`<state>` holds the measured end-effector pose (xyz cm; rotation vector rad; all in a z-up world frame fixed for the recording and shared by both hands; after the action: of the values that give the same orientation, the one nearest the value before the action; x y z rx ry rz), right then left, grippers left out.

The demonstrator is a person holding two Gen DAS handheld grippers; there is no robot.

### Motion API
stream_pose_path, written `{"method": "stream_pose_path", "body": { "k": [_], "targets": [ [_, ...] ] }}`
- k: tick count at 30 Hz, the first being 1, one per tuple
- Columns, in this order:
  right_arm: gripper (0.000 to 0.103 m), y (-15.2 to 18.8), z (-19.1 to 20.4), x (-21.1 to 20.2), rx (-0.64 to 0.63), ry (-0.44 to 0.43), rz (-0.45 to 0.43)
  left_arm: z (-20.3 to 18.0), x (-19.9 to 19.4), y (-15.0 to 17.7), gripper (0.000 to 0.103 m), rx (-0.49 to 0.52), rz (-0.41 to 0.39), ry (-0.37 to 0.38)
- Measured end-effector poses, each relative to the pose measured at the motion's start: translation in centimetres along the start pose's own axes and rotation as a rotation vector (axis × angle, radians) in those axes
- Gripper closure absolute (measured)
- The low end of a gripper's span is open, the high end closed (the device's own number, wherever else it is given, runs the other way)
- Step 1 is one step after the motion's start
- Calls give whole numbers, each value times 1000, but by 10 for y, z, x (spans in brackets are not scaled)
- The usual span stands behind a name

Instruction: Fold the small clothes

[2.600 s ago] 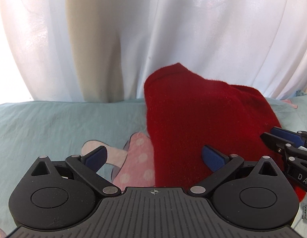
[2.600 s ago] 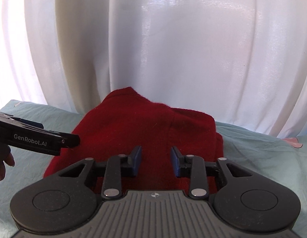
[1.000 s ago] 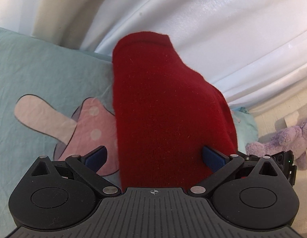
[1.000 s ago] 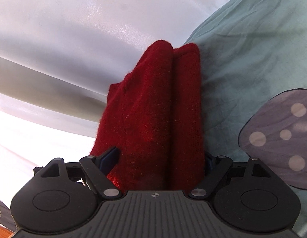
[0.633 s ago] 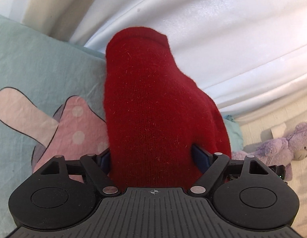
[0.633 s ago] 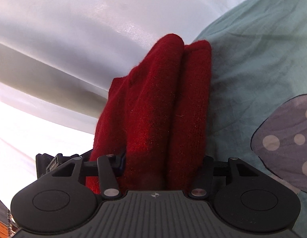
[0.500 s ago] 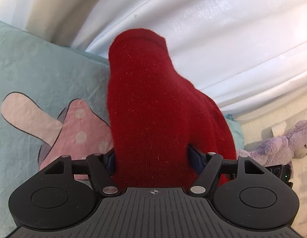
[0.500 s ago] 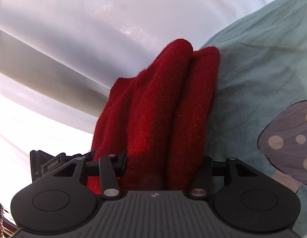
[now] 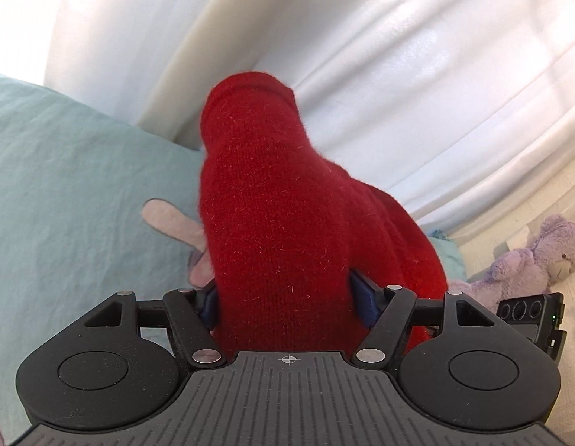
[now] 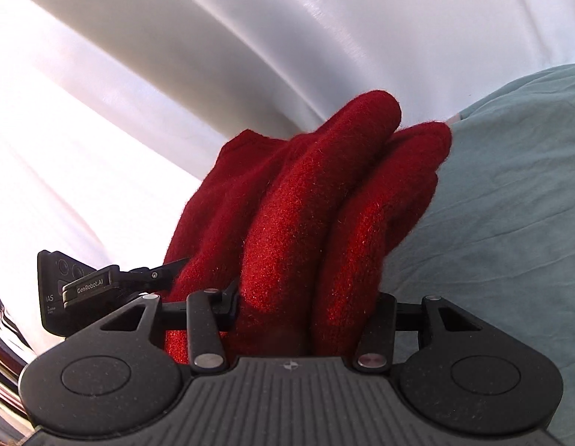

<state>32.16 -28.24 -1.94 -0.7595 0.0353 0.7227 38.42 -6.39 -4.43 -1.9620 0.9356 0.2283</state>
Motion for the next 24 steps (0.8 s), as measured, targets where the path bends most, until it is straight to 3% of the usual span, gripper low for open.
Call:
{"method": "stream_pose_path", "body": {
  "k": [4, 7, 9, 12, 15, 20, 24],
  "targets": [
    [56, 25, 12, 24, -46, 53, 11, 39, 3, 10, 29, 3, -7, -82],
    [55, 47, 9, 42, -73, 114, 16, 66, 7, 24, 23, 73, 6, -217],
    [45, 57, 4, 46, -100, 177, 25, 65, -9, 23, 18, 70, -44, -219],
    [27, 47, 4, 17, -174, 294, -41, 55, -46, 16, 15, 135, -114, -293],
    [27, 29, 20, -22, -317, 387, -137, 43, -72, 10, 12, 252, -212, -395],
    [57, 29, 71, -13, -511, 361, -170, 16, -62, 5, 11, 326, -186, -418],
    [76, 53, 77, 16, -567, 325, -69, 9, -41, 29, 11, 364, -85, -412]
  ]
}}
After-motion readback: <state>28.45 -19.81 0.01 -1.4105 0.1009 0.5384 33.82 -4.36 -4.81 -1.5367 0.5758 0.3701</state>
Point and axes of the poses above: each gripper's, at about its wrist camera, not at the fingertips, and x roughly the way its jaws point, z to its left, y to its underside, the point moved 9 cm from there along x, roughly the way its jaws point, and after that the axes turned 14 degrees about -z, right-handed, at the moved point
